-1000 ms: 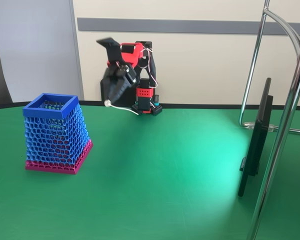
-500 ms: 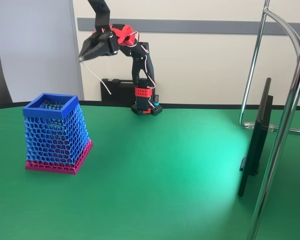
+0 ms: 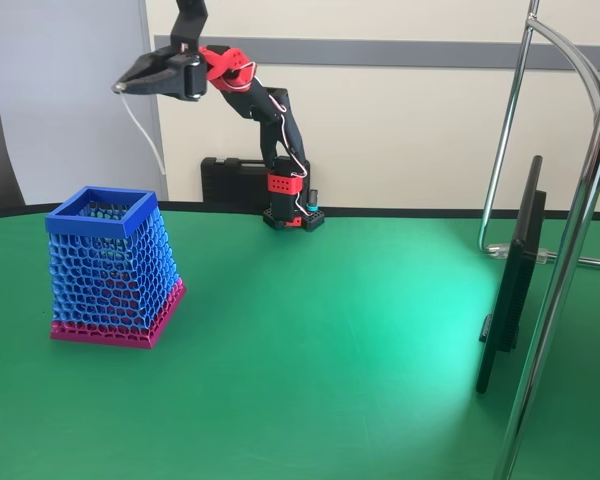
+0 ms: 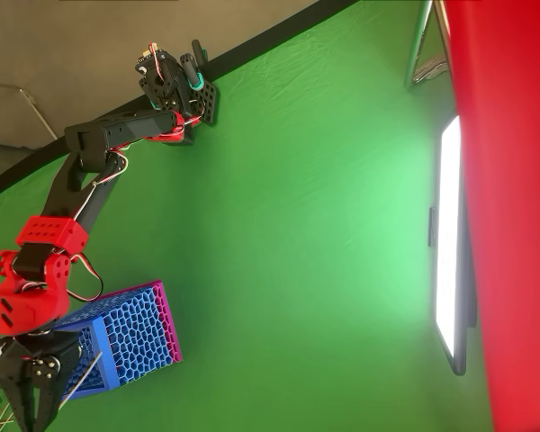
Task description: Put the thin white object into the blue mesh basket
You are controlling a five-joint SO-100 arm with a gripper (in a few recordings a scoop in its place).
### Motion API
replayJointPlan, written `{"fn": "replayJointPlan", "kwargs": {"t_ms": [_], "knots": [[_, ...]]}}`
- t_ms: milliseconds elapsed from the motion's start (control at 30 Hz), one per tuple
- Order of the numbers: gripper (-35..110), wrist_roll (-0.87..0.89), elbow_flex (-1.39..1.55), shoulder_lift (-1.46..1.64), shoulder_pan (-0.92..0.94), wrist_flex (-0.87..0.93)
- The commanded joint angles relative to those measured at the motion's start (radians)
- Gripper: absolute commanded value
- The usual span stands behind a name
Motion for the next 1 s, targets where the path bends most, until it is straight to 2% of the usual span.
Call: {"fn": "replayJointPlan", "kwargs": {"t_ms": [0,233,667,867,967], "knots": [[1,-0.046,0.029,0.008,0.023,-0.106],[1,-0.110,0.201,0.005,0.055,-0.310],[1,-0.121,0.555,0.074,0.055,-0.508],[3,-0.083,0.676,0.127,0.040,-0.528],[5,-0.044,0.693,0.160,0.029,-0.465]]}}
